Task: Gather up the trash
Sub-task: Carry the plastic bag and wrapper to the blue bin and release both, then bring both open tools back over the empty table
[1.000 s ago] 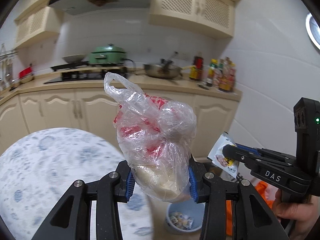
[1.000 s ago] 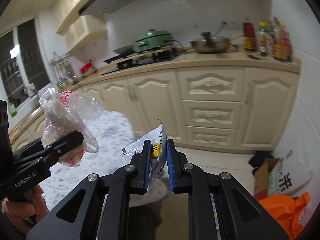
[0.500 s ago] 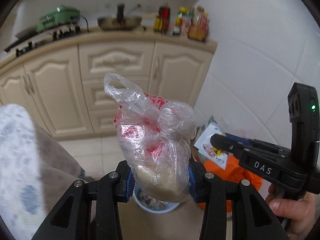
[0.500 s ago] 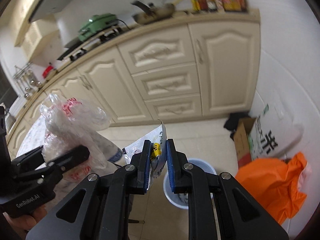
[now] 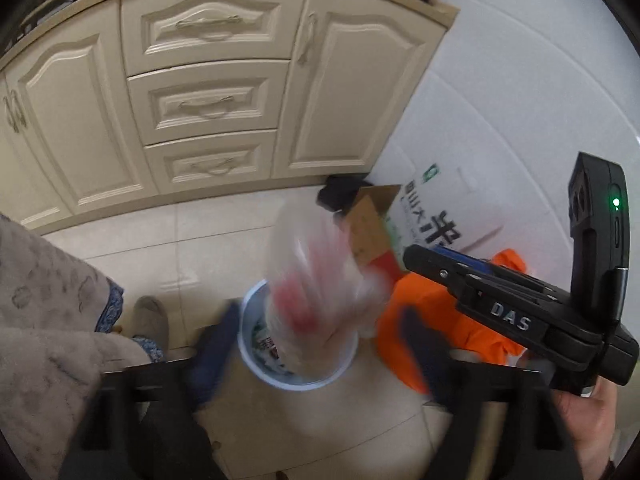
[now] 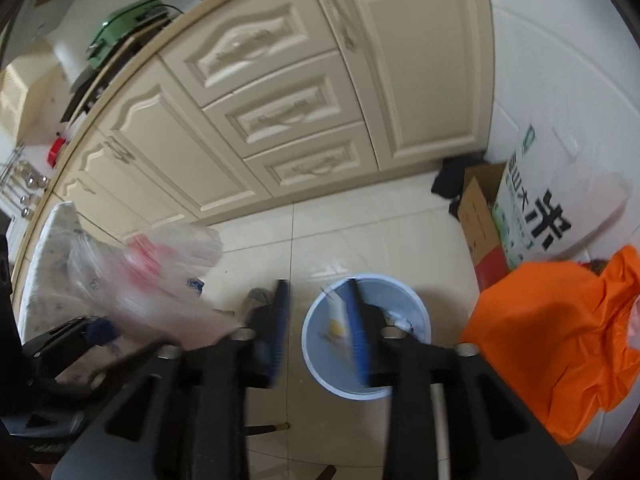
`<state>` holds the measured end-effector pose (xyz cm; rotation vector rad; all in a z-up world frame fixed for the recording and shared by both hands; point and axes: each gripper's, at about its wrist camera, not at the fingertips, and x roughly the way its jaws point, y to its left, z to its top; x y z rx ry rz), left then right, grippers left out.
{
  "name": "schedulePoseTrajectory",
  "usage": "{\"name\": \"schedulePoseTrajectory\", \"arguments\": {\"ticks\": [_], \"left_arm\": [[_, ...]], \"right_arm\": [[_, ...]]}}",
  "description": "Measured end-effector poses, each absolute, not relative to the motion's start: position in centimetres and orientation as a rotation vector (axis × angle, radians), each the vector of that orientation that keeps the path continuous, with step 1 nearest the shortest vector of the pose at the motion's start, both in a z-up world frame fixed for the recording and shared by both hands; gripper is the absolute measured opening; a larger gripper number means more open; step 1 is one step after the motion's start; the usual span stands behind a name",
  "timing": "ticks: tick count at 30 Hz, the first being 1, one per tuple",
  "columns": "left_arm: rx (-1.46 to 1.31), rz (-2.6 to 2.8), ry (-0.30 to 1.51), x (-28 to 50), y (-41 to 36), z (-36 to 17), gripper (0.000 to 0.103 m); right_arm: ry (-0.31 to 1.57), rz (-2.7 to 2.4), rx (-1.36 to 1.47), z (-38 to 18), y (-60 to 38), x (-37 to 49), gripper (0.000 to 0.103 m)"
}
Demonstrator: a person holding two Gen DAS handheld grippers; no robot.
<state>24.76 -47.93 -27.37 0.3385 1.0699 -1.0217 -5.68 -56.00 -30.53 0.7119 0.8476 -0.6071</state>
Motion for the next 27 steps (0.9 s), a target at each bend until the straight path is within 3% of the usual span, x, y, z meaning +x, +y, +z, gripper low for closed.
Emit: {"name": "schedulePoseTrajectory", "arguments": {"ticks": [1, 2, 4, 5, 13, 27], "left_arm": [[0.341, -0.999, 1.049, 24.9, -47.8, -27.1, 0.097], [0.356, -0.976, 1.036, 24.9, -48.3, -27.1, 0.101], [0.387, -0.939, 1.01, 24.8, -48.5, -26.6, 0.102], [0.396, -0.934, 0.999, 24.3, -48.4, -26.3, 0.102], [0.406, -0.872, 0.851, 18.9, -44.3, -21.5, 0.102], [0.204, -0.689, 0.568, 10.0, -22.1, -9.5, 0.102]], "right_arm": [[0.845, -0.612, 0.721, -30.7, -56.0, -5.8, 0.059], [0.836, -0.617, 0.732, -30.8, -56.1, -6.1, 0.066], [0.819, -0.638, 0.745, -30.8, -56.0, -6.7, 0.099], [0.816, -0.655, 0.744, -30.6, -56.0, -7.0, 0.103], [0.79, -0.697, 0.738, -27.3, -54.4, -8.0, 0.103], [0.637, -0.527, 0.545, -14.1, -42.8, -3.4, 0.103]]}}
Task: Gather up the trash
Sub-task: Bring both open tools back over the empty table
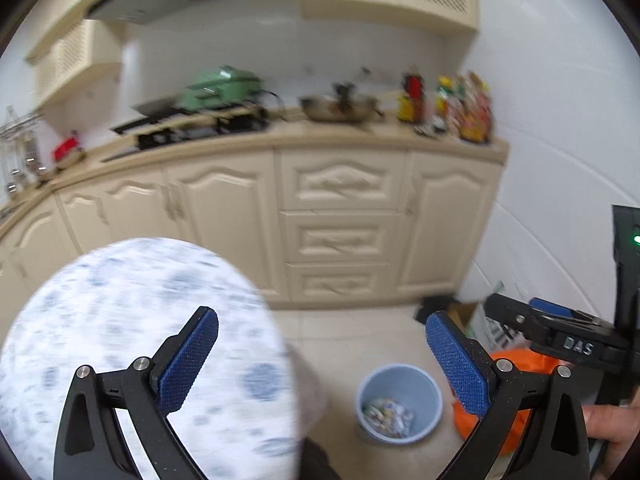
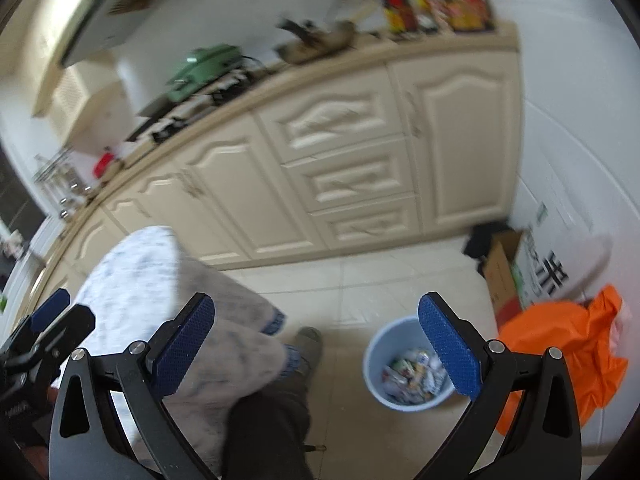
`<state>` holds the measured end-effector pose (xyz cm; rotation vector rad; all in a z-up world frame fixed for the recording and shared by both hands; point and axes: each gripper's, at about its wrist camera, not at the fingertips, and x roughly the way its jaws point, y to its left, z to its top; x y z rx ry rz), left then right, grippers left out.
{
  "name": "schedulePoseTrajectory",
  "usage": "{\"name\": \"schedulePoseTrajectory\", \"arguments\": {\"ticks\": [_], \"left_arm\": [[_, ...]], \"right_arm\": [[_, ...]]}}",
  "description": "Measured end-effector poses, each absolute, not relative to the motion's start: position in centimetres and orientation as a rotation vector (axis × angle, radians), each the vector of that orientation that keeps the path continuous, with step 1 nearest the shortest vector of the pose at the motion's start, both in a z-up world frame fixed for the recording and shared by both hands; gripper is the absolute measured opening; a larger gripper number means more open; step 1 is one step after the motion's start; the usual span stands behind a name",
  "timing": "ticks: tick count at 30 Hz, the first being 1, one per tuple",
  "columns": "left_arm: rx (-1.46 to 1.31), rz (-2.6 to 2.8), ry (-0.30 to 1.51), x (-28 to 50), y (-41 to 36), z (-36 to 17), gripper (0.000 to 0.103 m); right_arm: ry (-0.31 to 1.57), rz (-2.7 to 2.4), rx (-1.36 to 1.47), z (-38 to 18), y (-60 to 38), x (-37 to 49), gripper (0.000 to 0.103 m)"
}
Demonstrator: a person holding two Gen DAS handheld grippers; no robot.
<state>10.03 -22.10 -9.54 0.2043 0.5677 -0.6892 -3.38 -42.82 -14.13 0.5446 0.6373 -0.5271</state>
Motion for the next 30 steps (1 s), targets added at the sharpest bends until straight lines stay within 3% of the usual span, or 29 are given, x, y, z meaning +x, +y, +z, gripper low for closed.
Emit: {"name": "schedulePoseTrajectory", "arguments": {"ticks": [13, 30], "left_arm": [[0.087, -0.383, 0.393, -0.2, -4.5, -6.0, 0.102], [0.017, -0.148, 0.38, -6.4, 4.1, -4.8, 0.102]], "right_arm": [[0.553, -0.268, 0.357, -7.2, -27.4, 2.8, 0.103], [0.529, -0.116, 0.138, -5.8, -12.4, 8.8, 0.103]]}}
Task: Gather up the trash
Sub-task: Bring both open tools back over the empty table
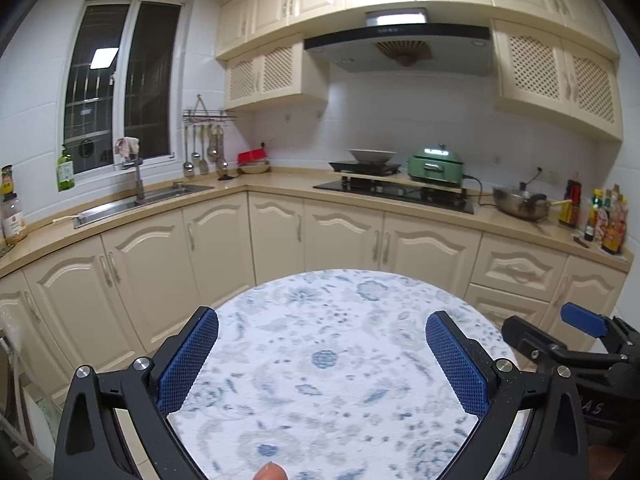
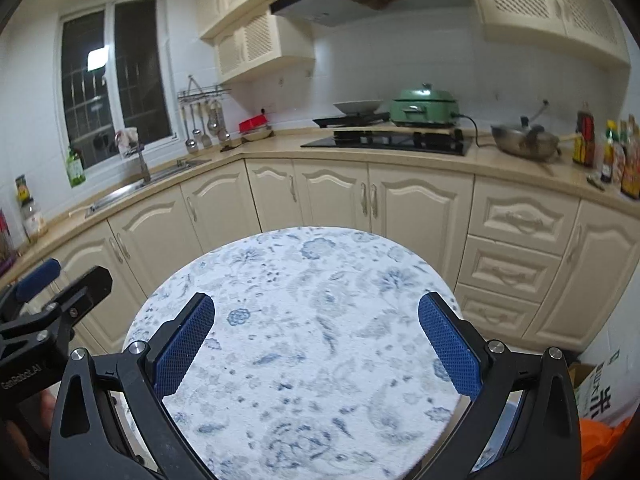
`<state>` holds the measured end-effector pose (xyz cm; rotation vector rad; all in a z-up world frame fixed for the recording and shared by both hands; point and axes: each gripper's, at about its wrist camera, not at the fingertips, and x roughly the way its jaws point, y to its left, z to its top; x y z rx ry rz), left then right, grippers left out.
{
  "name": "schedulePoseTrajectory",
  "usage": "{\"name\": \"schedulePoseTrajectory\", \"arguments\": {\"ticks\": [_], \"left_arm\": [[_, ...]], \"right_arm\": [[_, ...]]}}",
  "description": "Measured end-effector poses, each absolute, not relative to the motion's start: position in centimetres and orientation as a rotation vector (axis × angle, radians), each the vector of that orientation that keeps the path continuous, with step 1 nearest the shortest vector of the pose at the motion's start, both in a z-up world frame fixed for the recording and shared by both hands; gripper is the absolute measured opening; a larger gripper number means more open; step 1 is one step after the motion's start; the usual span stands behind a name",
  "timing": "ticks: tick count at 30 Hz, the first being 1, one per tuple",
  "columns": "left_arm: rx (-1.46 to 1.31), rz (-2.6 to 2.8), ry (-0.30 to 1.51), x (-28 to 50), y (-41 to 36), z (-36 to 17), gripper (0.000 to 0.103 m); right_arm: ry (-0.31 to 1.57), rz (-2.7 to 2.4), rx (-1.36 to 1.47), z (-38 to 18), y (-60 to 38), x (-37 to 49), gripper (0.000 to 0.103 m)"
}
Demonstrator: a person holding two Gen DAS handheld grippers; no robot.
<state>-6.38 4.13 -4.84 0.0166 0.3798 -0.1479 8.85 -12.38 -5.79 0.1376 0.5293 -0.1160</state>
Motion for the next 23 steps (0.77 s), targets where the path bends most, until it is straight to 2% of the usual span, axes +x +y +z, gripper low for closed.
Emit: {"name": "schedulePoseTrajectory", "arguments": {"ticks": [12, 23], "left_arm": [[-0.01, -0.101, 0.322, -6.1, 6.8, -4.5, 0.102], [-0.022, -0.114, 0.306, -5.5, 6.2, -6.0, 0.102]], "right_arm": [[0.503, -0.112, 0.063, -5.8, -8.7, 9.9, 0.103], [0.521, -0.103, 0.066, -6.5, -8.8, 11.0, 0.103]]}}
